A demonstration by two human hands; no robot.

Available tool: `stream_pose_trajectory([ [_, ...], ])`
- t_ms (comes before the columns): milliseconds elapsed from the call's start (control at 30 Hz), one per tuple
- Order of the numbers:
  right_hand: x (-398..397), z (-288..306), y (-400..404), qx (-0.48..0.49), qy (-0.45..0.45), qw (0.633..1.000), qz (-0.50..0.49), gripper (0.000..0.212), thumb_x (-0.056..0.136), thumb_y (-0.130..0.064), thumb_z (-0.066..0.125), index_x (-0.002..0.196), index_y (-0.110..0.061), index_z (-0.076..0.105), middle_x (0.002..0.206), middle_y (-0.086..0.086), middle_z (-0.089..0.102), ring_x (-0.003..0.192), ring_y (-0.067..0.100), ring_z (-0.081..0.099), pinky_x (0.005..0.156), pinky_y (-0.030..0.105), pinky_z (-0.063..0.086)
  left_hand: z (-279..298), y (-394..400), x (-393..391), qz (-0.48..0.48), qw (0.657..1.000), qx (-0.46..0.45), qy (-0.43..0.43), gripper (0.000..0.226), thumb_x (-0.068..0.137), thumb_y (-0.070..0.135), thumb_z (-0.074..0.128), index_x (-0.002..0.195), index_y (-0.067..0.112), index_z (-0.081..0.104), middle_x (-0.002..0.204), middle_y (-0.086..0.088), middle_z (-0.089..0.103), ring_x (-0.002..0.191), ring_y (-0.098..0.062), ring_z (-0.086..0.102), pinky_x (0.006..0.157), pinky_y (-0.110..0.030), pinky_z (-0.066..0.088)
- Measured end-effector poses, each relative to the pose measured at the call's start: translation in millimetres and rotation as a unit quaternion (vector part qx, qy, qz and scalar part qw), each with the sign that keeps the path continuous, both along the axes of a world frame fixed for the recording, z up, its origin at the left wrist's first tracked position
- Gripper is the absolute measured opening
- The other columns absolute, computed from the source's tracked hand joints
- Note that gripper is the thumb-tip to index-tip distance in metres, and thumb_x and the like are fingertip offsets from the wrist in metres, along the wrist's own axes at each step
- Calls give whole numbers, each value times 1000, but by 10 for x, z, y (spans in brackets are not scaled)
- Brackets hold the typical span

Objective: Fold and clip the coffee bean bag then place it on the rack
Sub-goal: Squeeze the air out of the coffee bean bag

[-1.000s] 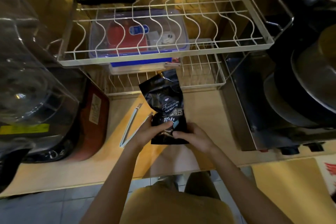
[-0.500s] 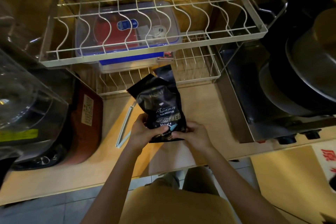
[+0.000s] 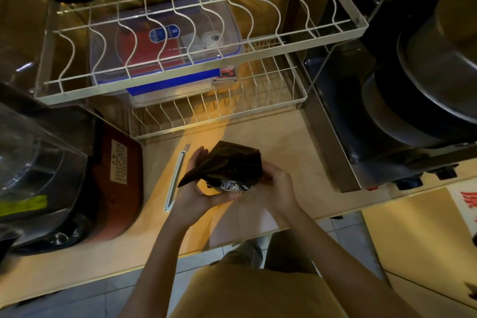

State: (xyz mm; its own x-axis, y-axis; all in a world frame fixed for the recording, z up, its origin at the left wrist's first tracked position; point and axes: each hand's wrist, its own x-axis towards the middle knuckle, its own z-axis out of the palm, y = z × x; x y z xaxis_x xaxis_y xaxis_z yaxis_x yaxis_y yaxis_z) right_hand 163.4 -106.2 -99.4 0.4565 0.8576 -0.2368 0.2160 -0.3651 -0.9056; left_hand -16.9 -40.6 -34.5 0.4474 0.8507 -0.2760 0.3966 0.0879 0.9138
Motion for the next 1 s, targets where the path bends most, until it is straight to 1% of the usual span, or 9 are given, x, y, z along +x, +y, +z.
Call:
stream_pose_trajectory([
  [67, -40, -30, 36, 15, 50, 999, 10, 42, 72, 12, 63, 108, -10, 64, 108, 8, 64, 100, 8, 60, 84, 15, 47, 244, 18, -79, 0, 999, -10, -51, 121, 36, 60, 81, 138, 33, 22, 137, 19, 35, 123, 12, 34, 94, -3, 33],
  [167, -27, 12, 51, 28, 41, 997, 52, 58, 67, 14, 67, 105, -28, 62, 100, -13, 63, 90, -6, 59, 83, 10, 45, 672, 68, -217, -41, 997, 1, -57, 108, 40, 62, 79, 134, 40, 30, 138, 19, 42, 128, 1, 37, 104, -22, 33],
  [267, 12, 15, 75, 21, -13, 998, 62, 52, 66, 11, 67, 110, -17, 63, 93, -23, 57, 83, -17, 55, 75, 3, 41, 1097, 106, -164, -100, 991, 83, 15, 87, 48, 67, 71, 126, 44, 40, 133, 28, 44, 128, 4, 35, 106, -28, 29],
  [400, 23, 41, 29, 59, -108, 989, 87, 35, 79, 1, 58, 108, -18, 63, 100, -3, 64, 92, 7, 60, 79, 13, 48, 1320, 57, 268, -190, 934, 275, 128, 70, 65, 59, 57, 127, 32, 43, 136, 15, 47, 131, -3, 34, 108, -26, 31],
  [467, 9, 142, 38, 69, -136, 984, 90, 25, 88, -3, 43, 101, -6, 65, 94, 10, 64, 84, 12, 62, 68, 15, 50, 1272, 13, 458, -241, 913, 280, 176, 67, 69, 57, 53, 128, 26, 45, 138, 1, 46, 130, -9, 34, 107, -28, 31],
  [600, 38, 81, 63, 77, -111, 985, 107, 22, 87, -9, 48, 102, -4, 63, 99, 14, 58, 92, 15, 55, 75, 20, 45, 1159, -9, 589, -224, 897, 303, 232, 52, 75, 49, 44, 117, 20, 57, 123, -8, 58, 113, -23, 53, 91, -31, 44],
  [700, 115, 86, 90, 44, -123, 988, 85, 23, 89, 0, 44, 101, -6, 63, 95, 11, 61, 86, 15, 59, 70, 18, 46, 1094, 5, 531, -200, 904, 323, 193, 37, 78, 31, 41, 103, 17, 64, 104, -8, 68, 91, -25, 64, 76, -33, 55],
  [900, 194, -66, 228, 5, -138, 987, 82, 35, 81, 9, 52, 111, -5, 63, 115, 21, 59, 102, 20, 55, 85, 7, 38, 969, -107, 318, -107, 934, 318, 127, 32, 79, 6, 56, 106, 22, 64, 94, 5, 67, 86, -4, 61, 74, -13, 50],
  [1000, 176, -20, 341, -15, -102, 989, 105, 32, 77, 8, 56, 102, -9, 68, 107, 15, 65, 103, 28, 56, 90, 31, 45, 954, -158, 289, -93, 941, 309, 105, 37, 81, 11, 56, 116, 26, 55, 93, 8, 63, 88, 2, 58, 76, -6, 46],
])
